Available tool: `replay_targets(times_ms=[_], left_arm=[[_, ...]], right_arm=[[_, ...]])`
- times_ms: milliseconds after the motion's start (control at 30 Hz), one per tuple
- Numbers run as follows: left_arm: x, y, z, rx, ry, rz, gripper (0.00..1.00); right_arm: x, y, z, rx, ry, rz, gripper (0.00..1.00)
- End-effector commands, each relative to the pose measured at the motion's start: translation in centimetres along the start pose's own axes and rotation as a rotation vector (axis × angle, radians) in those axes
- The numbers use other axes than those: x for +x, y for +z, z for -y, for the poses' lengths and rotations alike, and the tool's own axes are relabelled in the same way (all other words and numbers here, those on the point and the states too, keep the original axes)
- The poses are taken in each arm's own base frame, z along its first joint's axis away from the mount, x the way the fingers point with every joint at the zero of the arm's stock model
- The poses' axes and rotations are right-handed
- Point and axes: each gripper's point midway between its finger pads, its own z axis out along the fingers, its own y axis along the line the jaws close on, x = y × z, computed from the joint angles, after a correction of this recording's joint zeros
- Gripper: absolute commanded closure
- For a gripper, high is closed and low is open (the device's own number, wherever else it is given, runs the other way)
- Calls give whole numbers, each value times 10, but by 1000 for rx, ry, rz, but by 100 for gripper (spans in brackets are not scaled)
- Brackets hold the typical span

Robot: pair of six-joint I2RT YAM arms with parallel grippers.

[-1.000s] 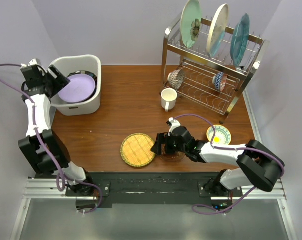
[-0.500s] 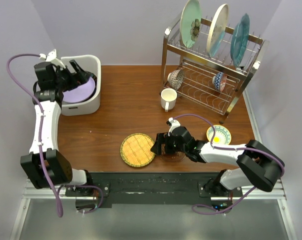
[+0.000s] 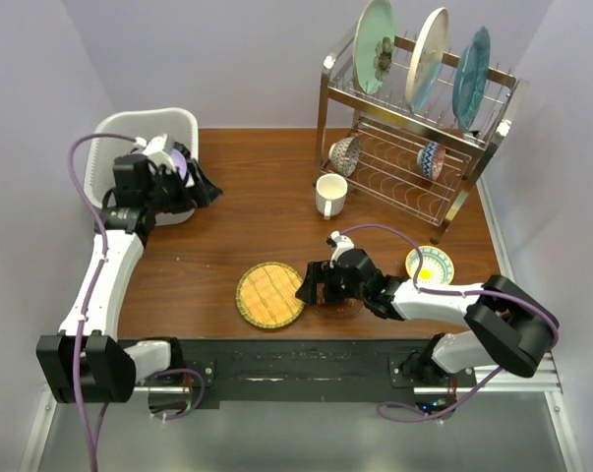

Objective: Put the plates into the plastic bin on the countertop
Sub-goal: Pick up the plate at the center of the board.

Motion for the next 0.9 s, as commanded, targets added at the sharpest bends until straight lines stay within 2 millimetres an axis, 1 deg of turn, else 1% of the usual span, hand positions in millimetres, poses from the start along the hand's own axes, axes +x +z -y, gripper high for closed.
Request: replay_targets(times_ms=[0,33,100,133,200,233,300,333,367,500,733,867], left_arm=[[34,-1,18,31,16,-48,2],[52,4,18,27,14,-82,2],[67,4,19,19,-1,-99,2],[83,8,15,5,-1,-114,2],[97,10,14,-2,-21,-134,2],[110,12,10,-17,-23,-159,2],[123,14,3,-48,-33,-189,2],[133,15,-2,-70,-38,-211,2],[139,15,-4,-80,-45,-227,2],[170,21,-11,-95,-81,-329,2],[220,25,-10,-98,-90,-465,3],[237,26,-8,-88,-98,-500,6]], right_arm=[[-3,0,-6,-13,-3,0,5],[-2,0,-6,-13,-4,-2,5],[-3,0,-7,-16,-3,-1,5],[-3,0,-7,-16,-3,-1,5],[-3,0,-6,-16,-2,0,5],[-2,-1,-6,-17,-3,-1,5],[0,-1,-4,-12,-4,-3,5],[-1,-2,-4,-12,-3,-1,5],[0,-2,-4,-11,-3,0,5],[0,-3,-4,-11,-4,2,5],[0,-2,-3,-9,-6,0,5],[1,-2,-2,-6,-7,-4,5]])
